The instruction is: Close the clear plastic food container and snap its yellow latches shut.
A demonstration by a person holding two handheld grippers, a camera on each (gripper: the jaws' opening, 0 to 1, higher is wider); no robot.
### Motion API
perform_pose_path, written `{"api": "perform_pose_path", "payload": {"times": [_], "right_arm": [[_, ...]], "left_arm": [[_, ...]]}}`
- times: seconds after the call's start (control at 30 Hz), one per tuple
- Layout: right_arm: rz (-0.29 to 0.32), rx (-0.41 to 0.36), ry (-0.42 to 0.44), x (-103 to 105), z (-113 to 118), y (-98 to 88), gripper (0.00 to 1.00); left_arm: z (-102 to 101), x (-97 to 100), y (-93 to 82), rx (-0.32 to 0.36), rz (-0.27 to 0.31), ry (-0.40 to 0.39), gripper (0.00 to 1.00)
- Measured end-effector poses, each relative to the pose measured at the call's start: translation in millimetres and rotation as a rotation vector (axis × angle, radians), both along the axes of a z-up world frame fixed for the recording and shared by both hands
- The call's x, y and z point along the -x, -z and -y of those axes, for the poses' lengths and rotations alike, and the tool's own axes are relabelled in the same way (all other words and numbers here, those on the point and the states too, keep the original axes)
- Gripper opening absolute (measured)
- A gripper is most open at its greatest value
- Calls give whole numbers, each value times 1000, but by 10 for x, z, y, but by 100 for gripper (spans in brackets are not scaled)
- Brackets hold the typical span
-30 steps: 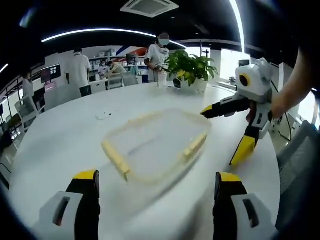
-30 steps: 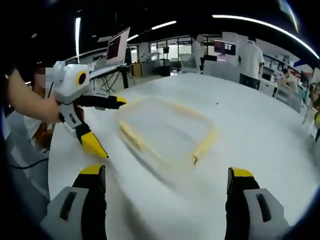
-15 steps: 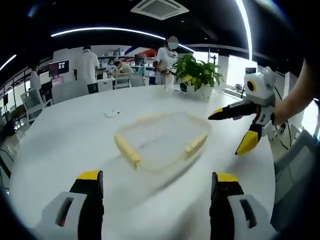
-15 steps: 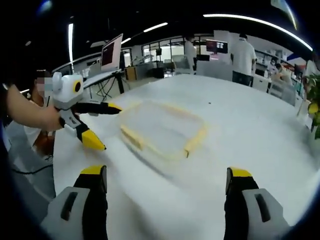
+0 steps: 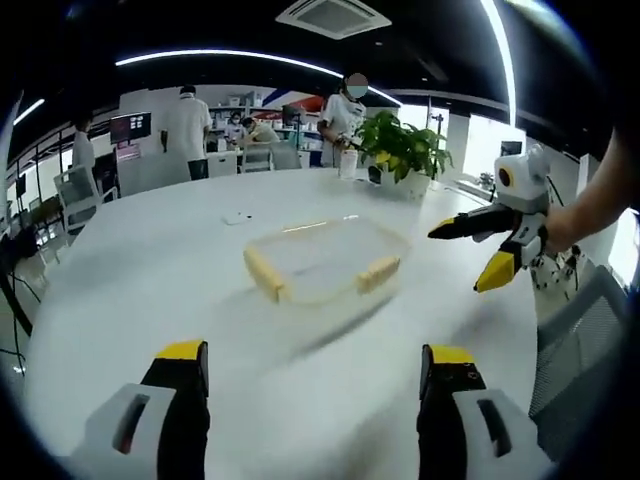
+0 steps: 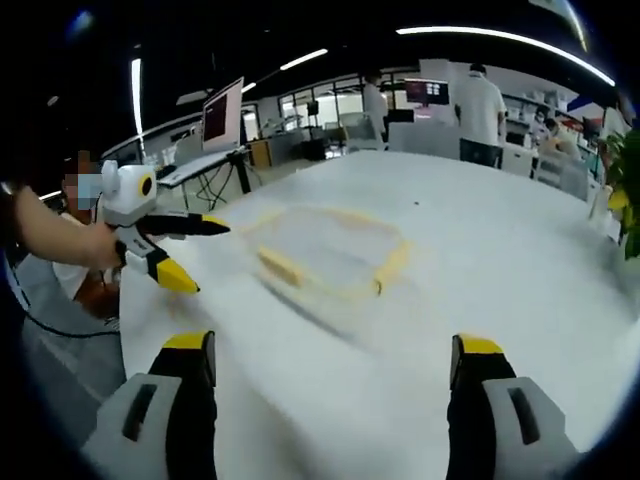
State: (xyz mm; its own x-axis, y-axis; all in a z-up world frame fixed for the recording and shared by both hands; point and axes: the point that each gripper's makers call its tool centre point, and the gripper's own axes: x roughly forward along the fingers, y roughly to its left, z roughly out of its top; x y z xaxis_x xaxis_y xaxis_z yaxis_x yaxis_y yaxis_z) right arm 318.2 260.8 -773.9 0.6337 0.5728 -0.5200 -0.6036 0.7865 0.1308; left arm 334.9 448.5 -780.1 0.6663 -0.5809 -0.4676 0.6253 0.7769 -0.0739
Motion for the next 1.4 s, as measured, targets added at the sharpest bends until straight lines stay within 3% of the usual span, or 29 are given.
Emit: {"api": "perform_pose_path", "payload": {"times": [0.2,0.5,0.8,1.03,1.1,1.4], "right_arm": [[9,-11,28,70,97,-79,93],[3,-49,54,192,178,-163,94],[3,-126,105,352,211,-263,94],[17,-139,119,479,274,-372,93],[18,-140,123,517,289,-382,93],[26,-182,158,726,386,-505,92]], "left_arm": [[-74,141,-105,25,1,-28,80],[-205,286,-96,39,-26,-63,79],[-290,468,-159,88,-43,-104,78],[-457,582,-226,83,-21,-153,77],[-516,637,-261,55,16,-162,77],[-591,878,-277,95,-25,-180,77]]}}
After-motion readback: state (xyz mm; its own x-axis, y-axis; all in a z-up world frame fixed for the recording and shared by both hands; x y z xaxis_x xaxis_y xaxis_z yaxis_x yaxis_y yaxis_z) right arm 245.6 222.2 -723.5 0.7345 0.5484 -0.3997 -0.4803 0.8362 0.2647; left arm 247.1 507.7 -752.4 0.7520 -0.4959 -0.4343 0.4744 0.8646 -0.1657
